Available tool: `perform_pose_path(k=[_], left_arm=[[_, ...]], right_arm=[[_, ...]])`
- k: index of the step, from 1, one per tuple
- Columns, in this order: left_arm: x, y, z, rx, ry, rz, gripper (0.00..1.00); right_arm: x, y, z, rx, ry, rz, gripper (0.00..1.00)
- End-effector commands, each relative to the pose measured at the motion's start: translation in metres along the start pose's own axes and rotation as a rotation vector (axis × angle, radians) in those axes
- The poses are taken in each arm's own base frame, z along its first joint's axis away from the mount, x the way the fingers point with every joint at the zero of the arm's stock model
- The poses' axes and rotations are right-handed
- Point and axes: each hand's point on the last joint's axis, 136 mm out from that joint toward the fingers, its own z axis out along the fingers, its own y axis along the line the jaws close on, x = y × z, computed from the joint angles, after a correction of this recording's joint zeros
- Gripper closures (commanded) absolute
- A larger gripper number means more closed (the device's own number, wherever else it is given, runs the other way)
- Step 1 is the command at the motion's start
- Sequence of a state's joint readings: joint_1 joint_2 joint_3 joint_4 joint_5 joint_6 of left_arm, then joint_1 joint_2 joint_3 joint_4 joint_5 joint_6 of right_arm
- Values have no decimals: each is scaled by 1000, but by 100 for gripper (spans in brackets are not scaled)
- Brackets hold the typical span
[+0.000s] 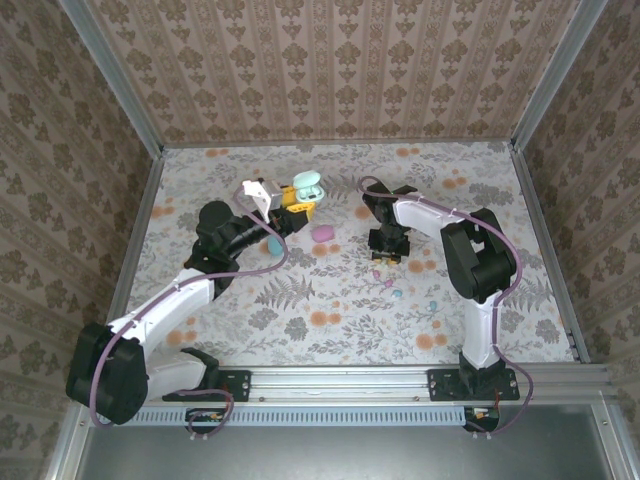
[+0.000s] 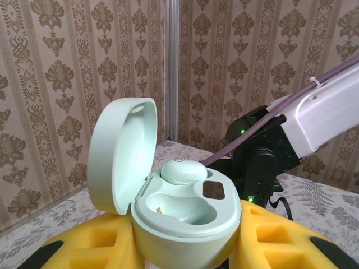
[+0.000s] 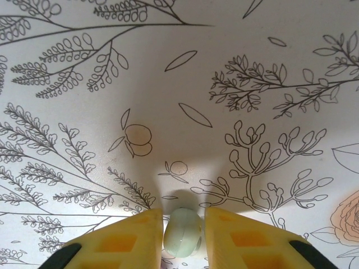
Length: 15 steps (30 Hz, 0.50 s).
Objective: Insert the wireless bluetooth earbuds into the charging case
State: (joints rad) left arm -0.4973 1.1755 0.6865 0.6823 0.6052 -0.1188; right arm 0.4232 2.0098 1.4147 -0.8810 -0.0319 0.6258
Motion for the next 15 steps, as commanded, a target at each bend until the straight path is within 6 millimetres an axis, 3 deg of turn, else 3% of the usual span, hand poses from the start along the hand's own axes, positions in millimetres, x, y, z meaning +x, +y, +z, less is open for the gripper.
perform_pose_path(k=[1, 11, 15], left_arm=[[-15, -3, -4, 8, -45, 35, 70], [-14, -4, -4, 10, -43, 30, 70], [-14, -3, -4, 8, -43, 31, 69]], right_arm=[[-2, -3, -2, 23, -3, 6, 74], [-1, -3, -3, 23, -3, -20, 77], [-4, 2, -17, -13, -36, -46, 77]])
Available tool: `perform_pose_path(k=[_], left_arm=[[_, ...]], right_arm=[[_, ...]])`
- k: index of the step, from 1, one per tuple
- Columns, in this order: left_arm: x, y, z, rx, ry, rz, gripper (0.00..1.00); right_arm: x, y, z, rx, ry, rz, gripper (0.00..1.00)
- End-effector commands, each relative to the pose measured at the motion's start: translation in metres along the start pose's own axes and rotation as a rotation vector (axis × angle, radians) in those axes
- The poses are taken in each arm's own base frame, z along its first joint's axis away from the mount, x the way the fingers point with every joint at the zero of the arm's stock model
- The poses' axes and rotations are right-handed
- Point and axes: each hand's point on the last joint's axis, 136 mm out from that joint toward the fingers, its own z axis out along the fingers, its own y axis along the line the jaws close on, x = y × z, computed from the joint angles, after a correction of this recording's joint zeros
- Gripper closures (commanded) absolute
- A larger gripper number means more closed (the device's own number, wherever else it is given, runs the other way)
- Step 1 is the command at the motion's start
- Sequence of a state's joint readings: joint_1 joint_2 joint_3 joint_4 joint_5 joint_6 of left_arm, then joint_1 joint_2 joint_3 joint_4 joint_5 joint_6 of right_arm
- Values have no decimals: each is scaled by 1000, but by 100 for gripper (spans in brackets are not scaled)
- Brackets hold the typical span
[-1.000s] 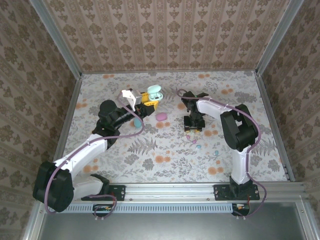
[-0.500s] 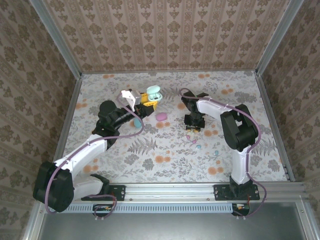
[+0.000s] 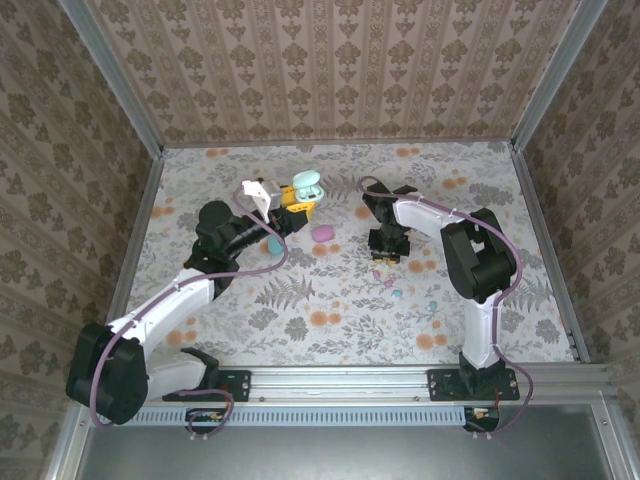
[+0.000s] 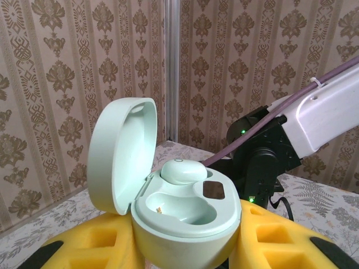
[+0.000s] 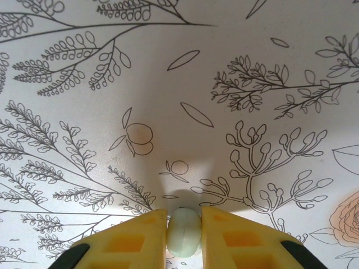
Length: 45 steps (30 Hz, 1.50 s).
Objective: Insert the wireless bluetooth earbuds into the charging case
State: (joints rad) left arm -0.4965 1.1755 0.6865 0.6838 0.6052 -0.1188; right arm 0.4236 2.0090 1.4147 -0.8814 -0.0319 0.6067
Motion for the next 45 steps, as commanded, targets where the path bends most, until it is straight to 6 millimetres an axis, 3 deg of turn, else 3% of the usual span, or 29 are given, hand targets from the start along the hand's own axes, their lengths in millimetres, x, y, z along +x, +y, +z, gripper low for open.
perform_pose_path(k=[1, 8, 17, 23, 29, 37, 42, 45], left_arm=[[-14, -3, -4, 6, -41, 29, 70], [-14, -3, -2, 10, -40, 25, 69], [-14, -3, 0, 15, -41, 20, 69], [-12, -4, 4, 22, -36, 16, 69], [-11, -6, 10, 38, -31, 10, 69], [-9, -11, 14, 61, -27, 12, 69], [-9, -13, 16, 71, -27, 21, 69], [-9, -14, 17, 74, -26, 22, 69]], right_arm=[[-4, 3, -22, -23, -47, -37, 77], [-7, 31, -86, -259, -194, -122, 76], [3, 79, -198, -678, -407, -242, 76], [17, 99, -272, -901, -507, -318, 75], [36, 106, -330, -1090, -579, -371, 75], [51, 122, -366, -1213, -631, -463, 74], [51, 138, -373, -1217, -637, -493, 74], [45, 153, -362, -1201, -616, -498, 74]])
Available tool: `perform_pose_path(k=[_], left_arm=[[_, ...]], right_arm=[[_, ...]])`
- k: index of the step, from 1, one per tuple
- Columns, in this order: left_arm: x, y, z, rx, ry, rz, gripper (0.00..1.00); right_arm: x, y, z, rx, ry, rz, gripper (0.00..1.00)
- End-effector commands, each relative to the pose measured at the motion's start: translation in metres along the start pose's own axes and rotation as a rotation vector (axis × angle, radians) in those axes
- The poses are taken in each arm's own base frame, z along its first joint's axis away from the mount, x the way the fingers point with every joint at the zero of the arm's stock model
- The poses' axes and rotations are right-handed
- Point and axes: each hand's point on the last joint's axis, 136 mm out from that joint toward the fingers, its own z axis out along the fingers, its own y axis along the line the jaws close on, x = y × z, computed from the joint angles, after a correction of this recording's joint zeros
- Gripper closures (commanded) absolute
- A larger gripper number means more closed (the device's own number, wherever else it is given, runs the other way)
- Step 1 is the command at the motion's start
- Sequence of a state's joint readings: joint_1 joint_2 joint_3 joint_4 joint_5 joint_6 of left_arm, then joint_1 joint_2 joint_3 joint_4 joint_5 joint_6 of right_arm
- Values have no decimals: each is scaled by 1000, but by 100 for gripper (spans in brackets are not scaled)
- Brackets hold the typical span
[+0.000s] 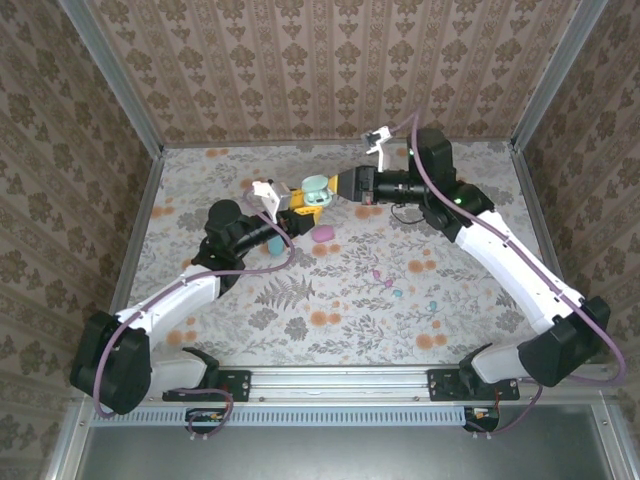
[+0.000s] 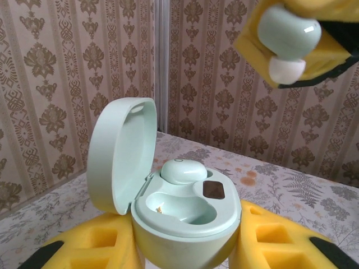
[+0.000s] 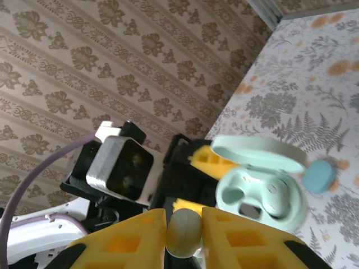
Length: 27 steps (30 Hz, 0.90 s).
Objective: Insert the wireless bluetooth earbuds into the charging case
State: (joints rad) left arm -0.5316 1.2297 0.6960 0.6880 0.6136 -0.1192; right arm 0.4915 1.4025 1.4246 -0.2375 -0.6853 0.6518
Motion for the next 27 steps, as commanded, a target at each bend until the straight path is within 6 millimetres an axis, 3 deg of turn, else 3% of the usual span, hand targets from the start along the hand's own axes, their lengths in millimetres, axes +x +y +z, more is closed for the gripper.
perform_pose_path(k=[1, 12, 27], left_arm=[[-25, -7, 4, 34, -60, 50, 69], [-28, -8, 4, 36, -64, 53, 69], [-28, -9, 3, 36, -65, 55, 69]], right_arm=[[-7, 7, 13, -21, -2, -32, 74], [5, -7, 34, 31, 54, -35, 75], [13, -19, 43, 100, 88, -52, 75]])
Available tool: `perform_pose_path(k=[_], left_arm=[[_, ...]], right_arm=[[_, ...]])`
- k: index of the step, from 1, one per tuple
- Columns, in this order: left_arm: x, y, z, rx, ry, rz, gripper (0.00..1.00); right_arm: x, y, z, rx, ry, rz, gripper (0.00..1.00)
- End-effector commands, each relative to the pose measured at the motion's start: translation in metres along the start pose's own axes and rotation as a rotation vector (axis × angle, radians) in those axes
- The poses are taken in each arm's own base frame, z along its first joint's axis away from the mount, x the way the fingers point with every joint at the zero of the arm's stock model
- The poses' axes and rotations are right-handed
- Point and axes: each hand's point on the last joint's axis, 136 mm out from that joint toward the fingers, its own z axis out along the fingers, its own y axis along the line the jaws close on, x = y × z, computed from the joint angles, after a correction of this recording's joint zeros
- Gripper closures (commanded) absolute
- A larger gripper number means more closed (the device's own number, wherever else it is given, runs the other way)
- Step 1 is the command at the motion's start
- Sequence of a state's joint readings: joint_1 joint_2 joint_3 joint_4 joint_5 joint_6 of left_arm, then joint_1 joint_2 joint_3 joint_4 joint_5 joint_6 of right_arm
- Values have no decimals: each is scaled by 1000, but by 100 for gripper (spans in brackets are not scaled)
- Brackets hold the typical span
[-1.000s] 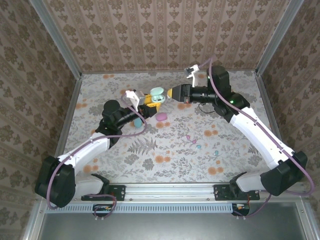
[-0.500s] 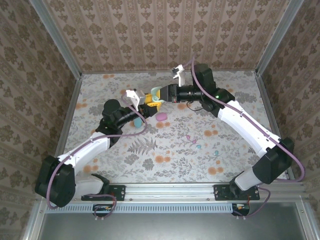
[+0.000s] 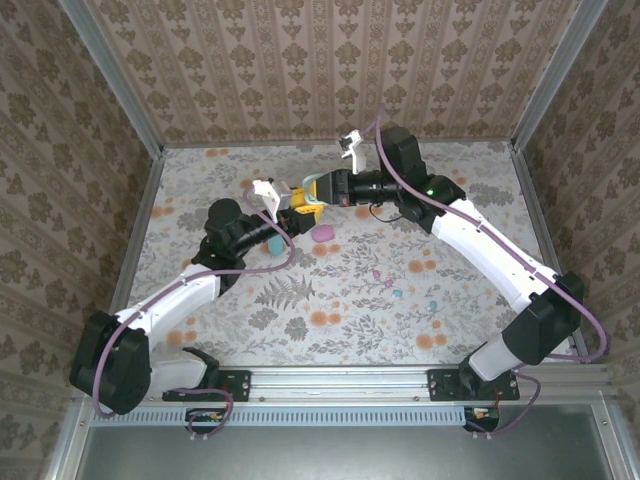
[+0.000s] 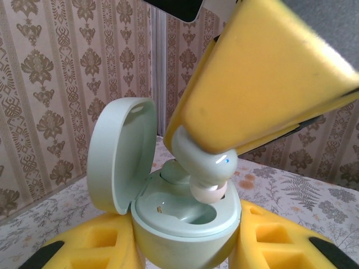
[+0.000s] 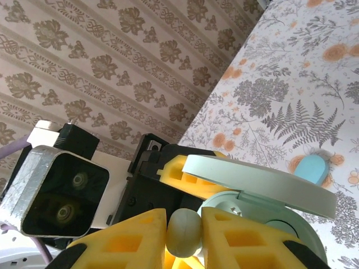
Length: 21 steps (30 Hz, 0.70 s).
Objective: Insert the wireless bluetooth earbuds into the charging case
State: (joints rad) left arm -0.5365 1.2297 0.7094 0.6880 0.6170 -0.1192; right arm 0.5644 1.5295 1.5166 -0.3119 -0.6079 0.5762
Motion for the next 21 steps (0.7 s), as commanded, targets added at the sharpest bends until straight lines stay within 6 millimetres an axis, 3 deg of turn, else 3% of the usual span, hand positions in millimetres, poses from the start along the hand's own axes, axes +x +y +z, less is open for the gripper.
perform_pose_path(k=[1, 11, 21], left_arm=[[-23, -6, 1, 27, -56, 46, 69], [-26, -7, 0, 27, -61, 54, 69], [-25, -7, 1, 27, -59, 50, 69]], right_arm=[[0, -3, 3, 33, 12, -21, 75], [5, -11, 5, 86, 23, -33, 75], [1, -7, 8, 81, 0, -35, 76]])
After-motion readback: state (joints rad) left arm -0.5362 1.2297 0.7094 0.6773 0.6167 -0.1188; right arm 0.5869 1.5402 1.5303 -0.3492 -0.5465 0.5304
